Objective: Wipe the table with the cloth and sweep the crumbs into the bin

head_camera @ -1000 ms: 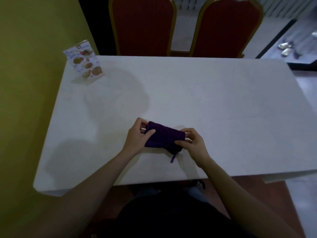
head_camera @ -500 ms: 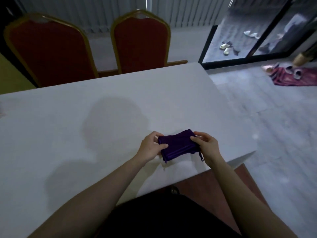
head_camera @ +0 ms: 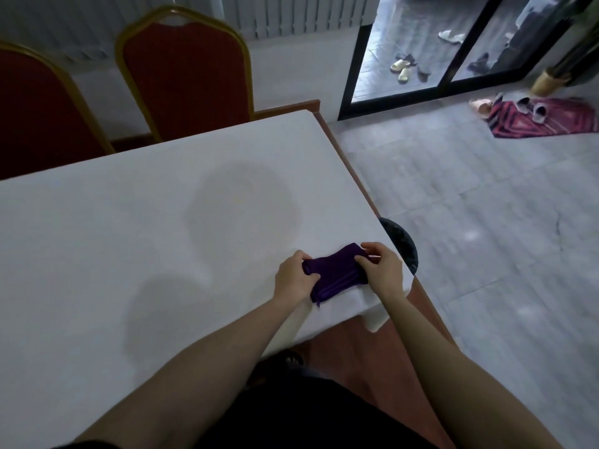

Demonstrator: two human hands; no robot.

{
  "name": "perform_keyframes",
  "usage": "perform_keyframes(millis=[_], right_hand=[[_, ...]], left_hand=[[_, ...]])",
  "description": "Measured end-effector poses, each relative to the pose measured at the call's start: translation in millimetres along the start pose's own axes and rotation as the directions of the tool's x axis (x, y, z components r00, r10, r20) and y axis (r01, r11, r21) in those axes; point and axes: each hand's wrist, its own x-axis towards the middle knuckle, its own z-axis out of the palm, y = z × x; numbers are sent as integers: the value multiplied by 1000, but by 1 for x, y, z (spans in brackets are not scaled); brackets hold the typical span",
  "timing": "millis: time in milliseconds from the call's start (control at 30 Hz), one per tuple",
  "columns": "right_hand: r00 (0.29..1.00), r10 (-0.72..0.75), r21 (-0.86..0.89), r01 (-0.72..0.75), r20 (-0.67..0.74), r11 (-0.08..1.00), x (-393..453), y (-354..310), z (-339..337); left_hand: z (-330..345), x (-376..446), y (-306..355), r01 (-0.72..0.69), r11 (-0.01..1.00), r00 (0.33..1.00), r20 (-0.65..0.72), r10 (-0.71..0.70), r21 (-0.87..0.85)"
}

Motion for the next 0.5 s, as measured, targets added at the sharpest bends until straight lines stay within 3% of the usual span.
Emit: perform_keyframes(millis=[133, 267, 300, 367, 500], right_hand=[[962, -274, -244, 268, 8, 932, -9, 13, 5], [793, -585, -417, 597, 173, 686, -19, 36, 8], [756, -617, -428, 642, 218, 636, -22, 44, 9], [725, -626, -439, 680, 286, 587, -27, 57, 9], [714, -592, -454, 697, 373, 555, -27, 60, 7]], left_hand=[[3, -8, -9, -196, 914, 974, -41, 224, 354], [5, -14, -24, -552, 541, 778, 158, 608, 635], [7, -15, -30, -598, 446, 731, 224, 645, 665], [9, -19, -41, -624, 348, 713, 327, 620, 700], [7, -20, -53, -613, 320, 736, 375, 564, 722]])
